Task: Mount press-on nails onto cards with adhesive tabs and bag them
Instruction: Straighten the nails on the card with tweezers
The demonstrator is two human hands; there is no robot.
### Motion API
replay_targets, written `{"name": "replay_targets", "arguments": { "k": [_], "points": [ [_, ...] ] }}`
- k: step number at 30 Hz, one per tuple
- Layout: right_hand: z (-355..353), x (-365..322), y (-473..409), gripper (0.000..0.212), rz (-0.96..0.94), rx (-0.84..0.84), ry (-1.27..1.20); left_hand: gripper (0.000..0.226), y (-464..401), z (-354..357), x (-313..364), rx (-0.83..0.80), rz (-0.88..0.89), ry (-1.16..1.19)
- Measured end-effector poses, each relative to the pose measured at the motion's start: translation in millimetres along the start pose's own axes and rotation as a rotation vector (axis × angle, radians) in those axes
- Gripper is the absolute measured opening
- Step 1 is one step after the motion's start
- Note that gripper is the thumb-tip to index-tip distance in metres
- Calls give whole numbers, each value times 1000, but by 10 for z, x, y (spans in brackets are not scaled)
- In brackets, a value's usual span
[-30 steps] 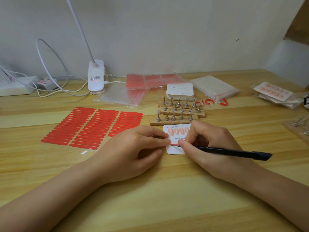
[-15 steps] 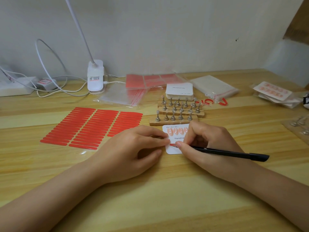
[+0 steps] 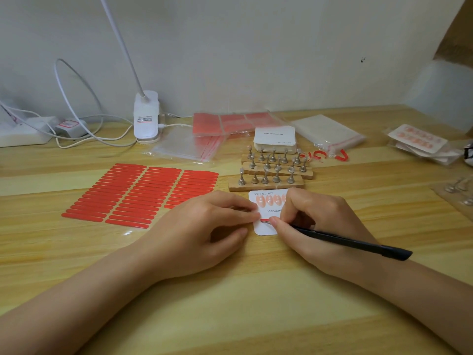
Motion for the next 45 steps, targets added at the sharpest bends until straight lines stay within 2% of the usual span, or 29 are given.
{"name": "replay_targets", "arguments": {
  "k": [5,9,18,28,32,37,45],
  "points": [
    [0,19,-2,23,29,1,-57,33,2,3,-8,-1,-2,8],
    [-4,39,-3,25,45,-9,-91,42,9,-3,-7,-9,0,14],
    [-42,110,-22,25,170,47,-151,37,7,5,-15,-2,1,24],
    [-14,27,-15,25,63,-29,-62,43,7,3,-8,-5,0,28],
    [-7,21,-11,26,34,-12,-37,34,8,0,-7,4,-7,26],
    [5,-26,-2,25,-69,-22,44,33,2,1,-4,11,-14,20],
    [11,25,5,22,49,-15,-59,33,-3,1,-10,15,-19,22]
  ]
}}
Point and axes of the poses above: each hand's wrist, its own y-axis away from the middle knuckle, its own z-axis out of the palm, x = y × z, the point moved 4 cm from there along -y, towards the middle knuckle, and after that the axes turned 2 degrees about y, right-handed, at the moved point
